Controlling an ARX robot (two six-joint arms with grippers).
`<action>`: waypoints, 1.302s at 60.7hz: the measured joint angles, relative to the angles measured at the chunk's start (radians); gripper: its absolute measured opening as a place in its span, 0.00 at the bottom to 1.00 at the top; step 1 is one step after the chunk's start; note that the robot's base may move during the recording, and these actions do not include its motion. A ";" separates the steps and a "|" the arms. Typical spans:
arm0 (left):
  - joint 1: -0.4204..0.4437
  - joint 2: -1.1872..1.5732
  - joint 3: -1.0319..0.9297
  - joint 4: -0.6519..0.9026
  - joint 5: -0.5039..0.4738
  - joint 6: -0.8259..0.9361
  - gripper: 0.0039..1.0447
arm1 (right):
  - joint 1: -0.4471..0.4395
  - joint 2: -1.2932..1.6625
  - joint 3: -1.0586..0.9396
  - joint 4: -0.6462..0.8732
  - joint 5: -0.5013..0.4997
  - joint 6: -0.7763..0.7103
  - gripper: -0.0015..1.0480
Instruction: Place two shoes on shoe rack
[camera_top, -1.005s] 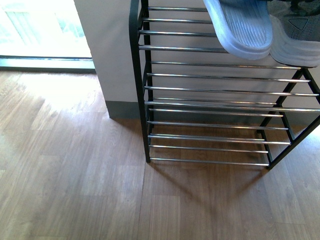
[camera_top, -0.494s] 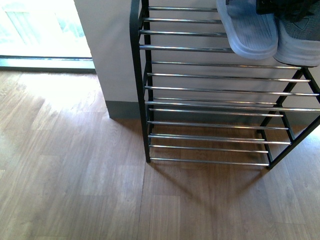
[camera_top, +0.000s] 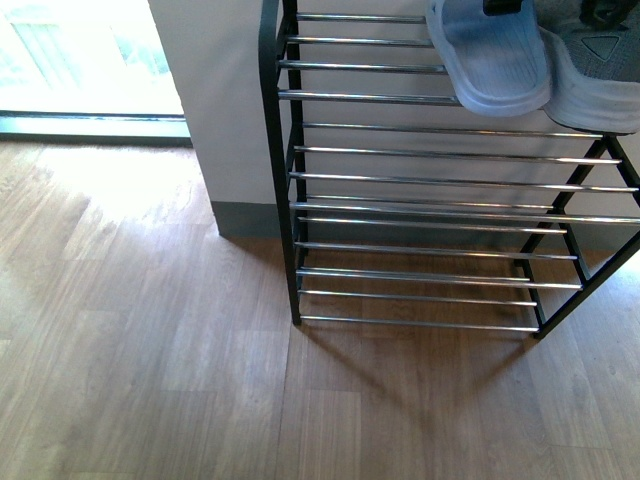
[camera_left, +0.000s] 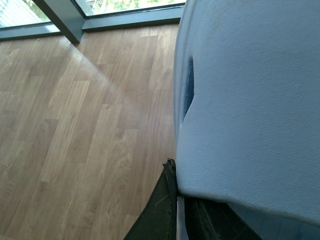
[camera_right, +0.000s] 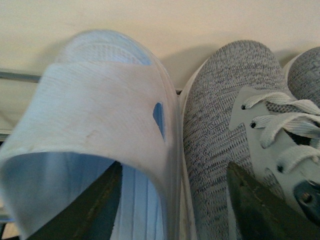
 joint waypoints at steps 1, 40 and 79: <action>0.000 0.000 0.000 0.000 0.000 0.000 0.01 | 0.000 -0.008 -0.009 0.004 -0.009 0.000 0.64; 0.000 0.000 0.000 0.000 0.000 0.000 0.01 | -0.237 -0.869 -0.878 0.377 -0.548 0.034 0.91; 0.000 0.000 0.000 0.000 0.000 0.000 0.01 | -0.360 -1.257 -1.268 0.486 -0.475 0.026 0.45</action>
